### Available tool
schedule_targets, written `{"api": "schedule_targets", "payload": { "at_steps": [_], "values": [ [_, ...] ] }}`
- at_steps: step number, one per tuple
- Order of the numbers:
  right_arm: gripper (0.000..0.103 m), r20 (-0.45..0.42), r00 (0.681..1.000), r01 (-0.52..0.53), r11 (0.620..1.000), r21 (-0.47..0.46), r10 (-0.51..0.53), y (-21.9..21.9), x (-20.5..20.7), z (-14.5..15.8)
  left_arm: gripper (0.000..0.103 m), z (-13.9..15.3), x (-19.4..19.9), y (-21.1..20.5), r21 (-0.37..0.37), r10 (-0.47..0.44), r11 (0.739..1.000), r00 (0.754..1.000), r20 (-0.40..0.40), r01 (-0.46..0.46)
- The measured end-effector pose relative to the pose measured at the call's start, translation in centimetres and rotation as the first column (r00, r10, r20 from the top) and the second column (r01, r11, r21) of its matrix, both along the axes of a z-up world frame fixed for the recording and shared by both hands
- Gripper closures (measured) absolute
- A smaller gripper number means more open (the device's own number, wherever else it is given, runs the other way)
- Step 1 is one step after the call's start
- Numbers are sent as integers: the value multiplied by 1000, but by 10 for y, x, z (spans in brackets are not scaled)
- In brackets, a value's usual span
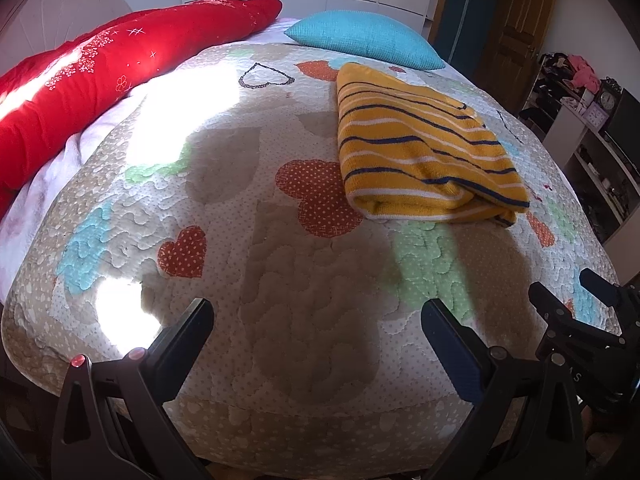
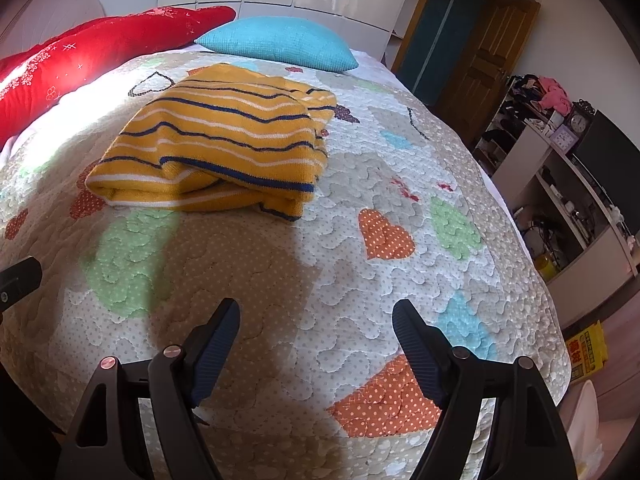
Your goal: Fold small clothes
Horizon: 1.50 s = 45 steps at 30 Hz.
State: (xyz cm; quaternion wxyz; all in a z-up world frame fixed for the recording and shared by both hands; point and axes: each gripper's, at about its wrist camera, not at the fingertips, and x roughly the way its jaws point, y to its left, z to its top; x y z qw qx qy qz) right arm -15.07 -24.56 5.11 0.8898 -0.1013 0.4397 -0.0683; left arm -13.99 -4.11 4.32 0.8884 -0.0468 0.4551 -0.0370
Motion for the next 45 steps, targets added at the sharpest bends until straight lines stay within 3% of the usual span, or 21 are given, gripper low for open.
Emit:
{"api": "schedule_targets", "payload": {
  "at_steps": [12,19,29,45],
  "values": [
    [19,9,1000,-6,1000,22,6,4,-5,7,0,0,-2,3,8,27,1000,1000,3,-27],
    [19,16,1000,1,999,43,-1,1,-6,9,0,2,-3,3,55,54,997,998,19,-55],
    [18,68,997,26,998,55,-30,-3,-12,22,0,3,-5,2,67,60,996,998,27,-62],
    [17,79,996,26,997,74,-32,-3,-12,23,0,5,-7,-3,79,53,995,998,43,-56]
  ]
}}
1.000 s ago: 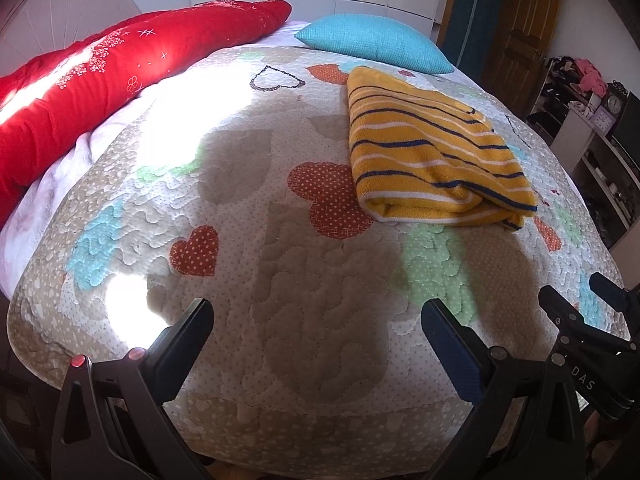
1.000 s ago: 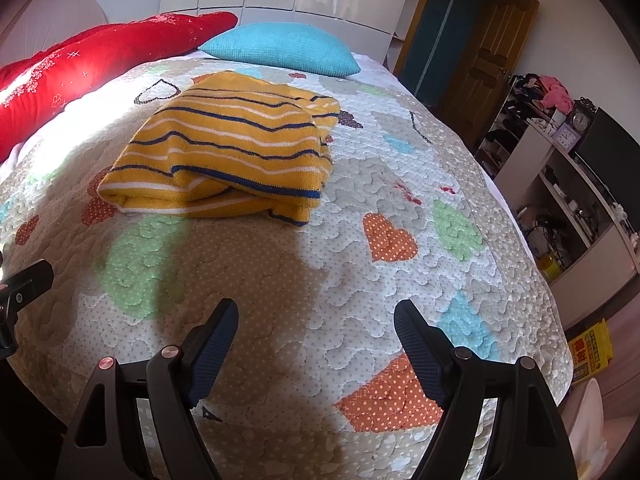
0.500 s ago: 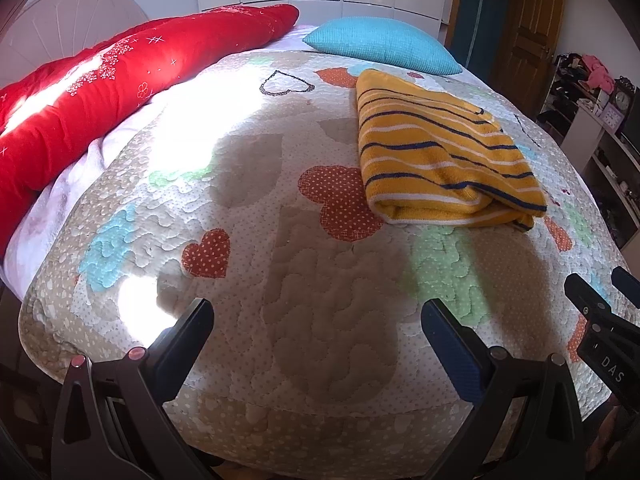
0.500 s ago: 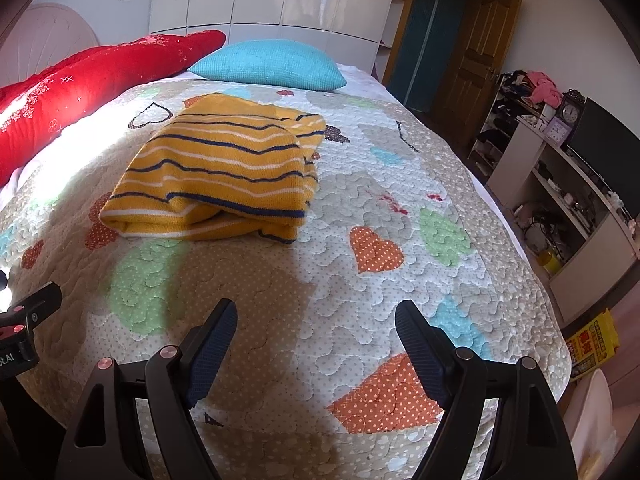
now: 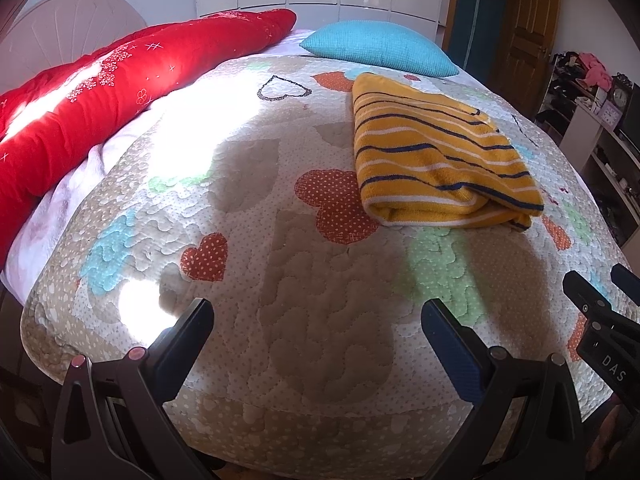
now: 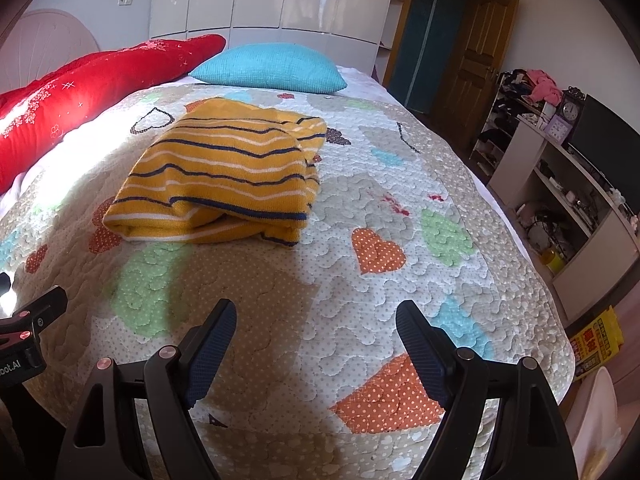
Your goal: Fold small clothes
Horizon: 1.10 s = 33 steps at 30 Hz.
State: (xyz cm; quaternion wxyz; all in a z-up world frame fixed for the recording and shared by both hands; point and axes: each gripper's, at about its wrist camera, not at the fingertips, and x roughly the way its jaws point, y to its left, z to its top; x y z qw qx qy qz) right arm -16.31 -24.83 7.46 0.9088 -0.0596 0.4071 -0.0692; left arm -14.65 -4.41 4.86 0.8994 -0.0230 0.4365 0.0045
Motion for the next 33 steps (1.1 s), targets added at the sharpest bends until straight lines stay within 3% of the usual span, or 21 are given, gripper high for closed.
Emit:
{"api": "schedule_targets", "payload": {
  "at_steps": [13,33],
  "values": [
    [17,-8,1000,-8,1000,4,8,0,0,-4,0,1,-2,-2,17,-2,1000,1000,16,2],
    [17,-27,998,-63,998,-20,62,20,14,-11,0,20,-13,-15,186,13,982,999,34,-19]
  ]
}}
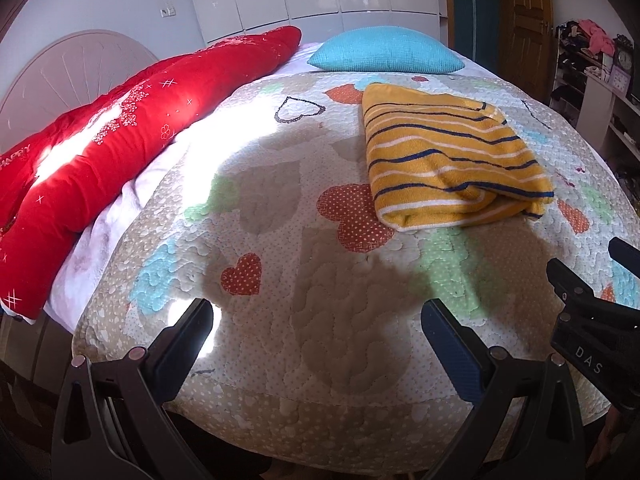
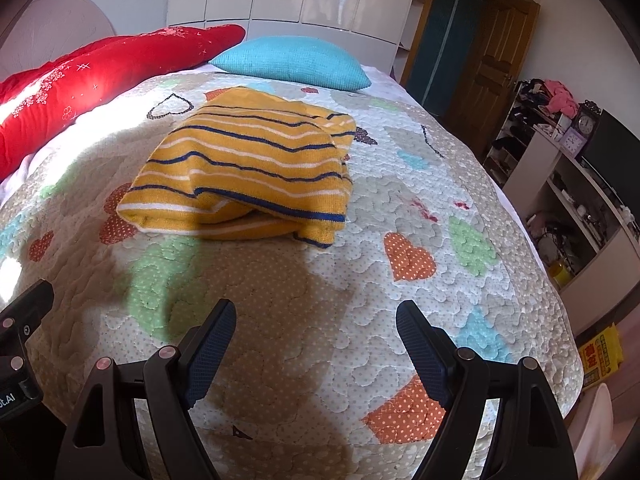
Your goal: Fold small clothes
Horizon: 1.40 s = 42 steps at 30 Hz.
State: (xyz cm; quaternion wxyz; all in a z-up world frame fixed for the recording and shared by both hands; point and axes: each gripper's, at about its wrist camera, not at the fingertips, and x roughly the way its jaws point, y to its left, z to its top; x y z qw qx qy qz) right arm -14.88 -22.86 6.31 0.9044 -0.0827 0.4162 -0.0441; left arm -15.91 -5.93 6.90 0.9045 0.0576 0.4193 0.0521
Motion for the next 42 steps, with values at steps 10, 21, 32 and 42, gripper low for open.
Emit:
{"api": "schedule_targets", "payload": {
  "at_steps": [10,21,32,42],
  "values": [
    [17,-14,1000,-4,1000,-17,4,2,3,-5,0,-1,-1,5,-15,8,1000,1000,-10,-8],
    [17,-17,1000,-19,999,-29,19,7,5,-6,0,-4,0,8,-17,11,1000,1000,-16,-11],
    [17,-18,1000,-20,999,-29,20,7,6,-7,0,-1,-3,6,8,14,1000,1000,7,-14],
    [17,-32,999,-25,999,-22,24,10,6,-12,0,-6,-2,8,1,16,1000,1000,-12,-16]
  ]
}}
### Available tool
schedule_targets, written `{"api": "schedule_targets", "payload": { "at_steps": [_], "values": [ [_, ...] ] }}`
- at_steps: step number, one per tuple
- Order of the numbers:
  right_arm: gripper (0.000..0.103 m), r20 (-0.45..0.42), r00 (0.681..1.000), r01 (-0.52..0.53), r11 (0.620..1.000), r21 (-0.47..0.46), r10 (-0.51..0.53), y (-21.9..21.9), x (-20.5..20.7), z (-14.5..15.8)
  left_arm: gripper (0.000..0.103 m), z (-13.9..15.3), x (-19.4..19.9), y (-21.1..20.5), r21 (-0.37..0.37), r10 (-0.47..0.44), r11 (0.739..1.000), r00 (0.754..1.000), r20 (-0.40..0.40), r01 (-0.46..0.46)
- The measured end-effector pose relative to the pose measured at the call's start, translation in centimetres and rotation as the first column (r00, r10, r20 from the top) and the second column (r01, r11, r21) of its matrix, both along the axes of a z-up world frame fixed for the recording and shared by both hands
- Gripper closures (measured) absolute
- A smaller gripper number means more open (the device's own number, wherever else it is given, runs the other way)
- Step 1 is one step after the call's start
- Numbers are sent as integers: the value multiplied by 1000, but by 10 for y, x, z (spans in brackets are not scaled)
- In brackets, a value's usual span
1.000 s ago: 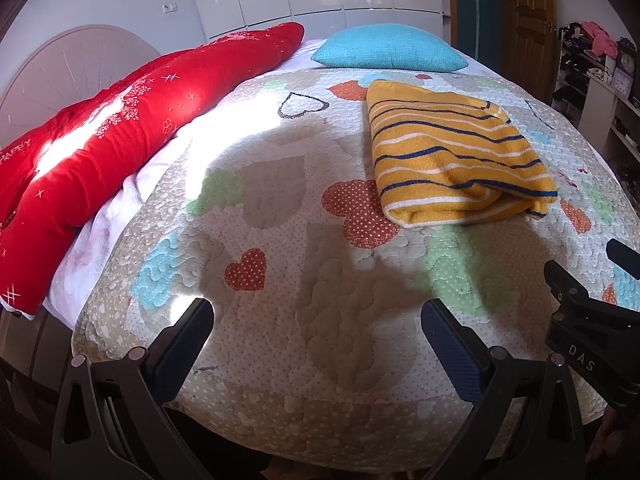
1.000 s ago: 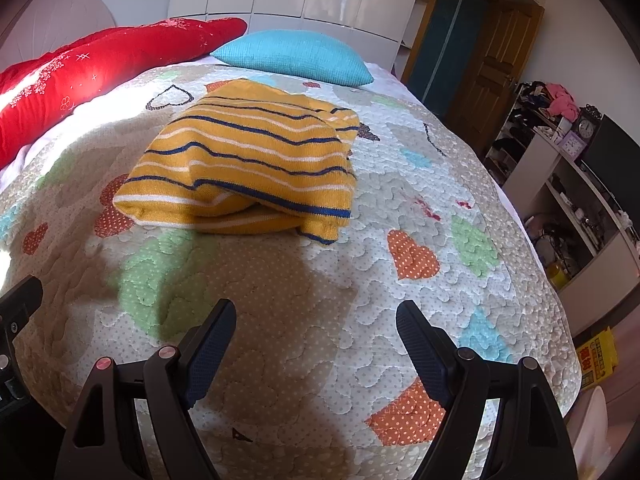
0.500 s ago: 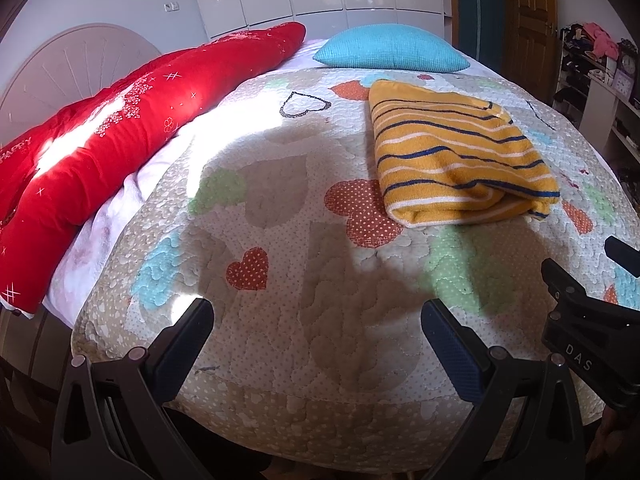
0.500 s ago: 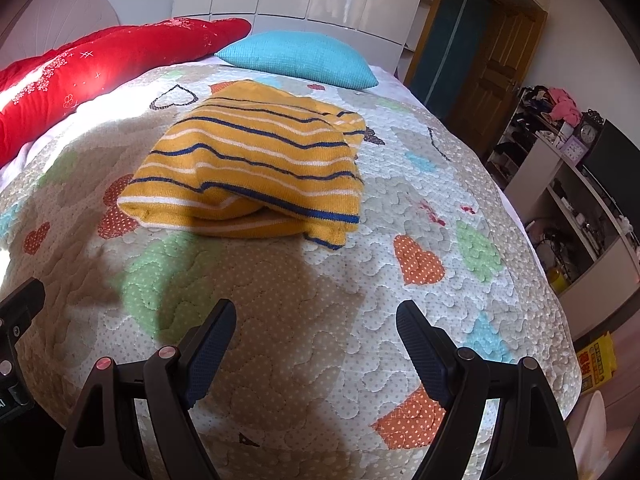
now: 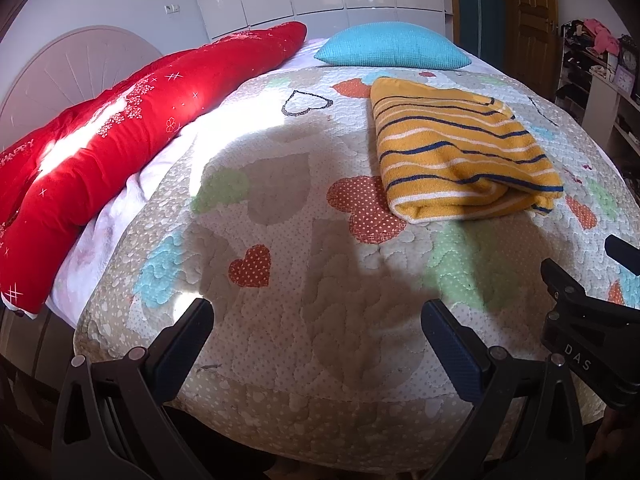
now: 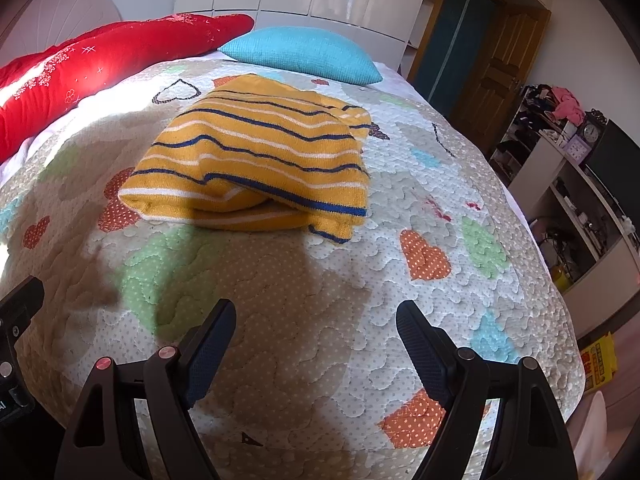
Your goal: Fold small clothes
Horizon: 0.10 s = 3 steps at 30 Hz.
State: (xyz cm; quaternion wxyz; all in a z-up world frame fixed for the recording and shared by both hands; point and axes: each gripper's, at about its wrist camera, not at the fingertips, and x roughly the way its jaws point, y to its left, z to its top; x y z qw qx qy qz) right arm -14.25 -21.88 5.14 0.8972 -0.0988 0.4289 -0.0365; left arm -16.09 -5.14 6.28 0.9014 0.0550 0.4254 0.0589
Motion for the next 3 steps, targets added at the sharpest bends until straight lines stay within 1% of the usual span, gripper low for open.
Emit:
{"api": "schedule_targets", "payload": {
  "at_steps": [3],
  "values": [
    [17,-10,1000,-1,1000,16,1,-2,1,-2,0,-1,1,1,-5,3,1000,1000,-6,-3]
  ]
}}
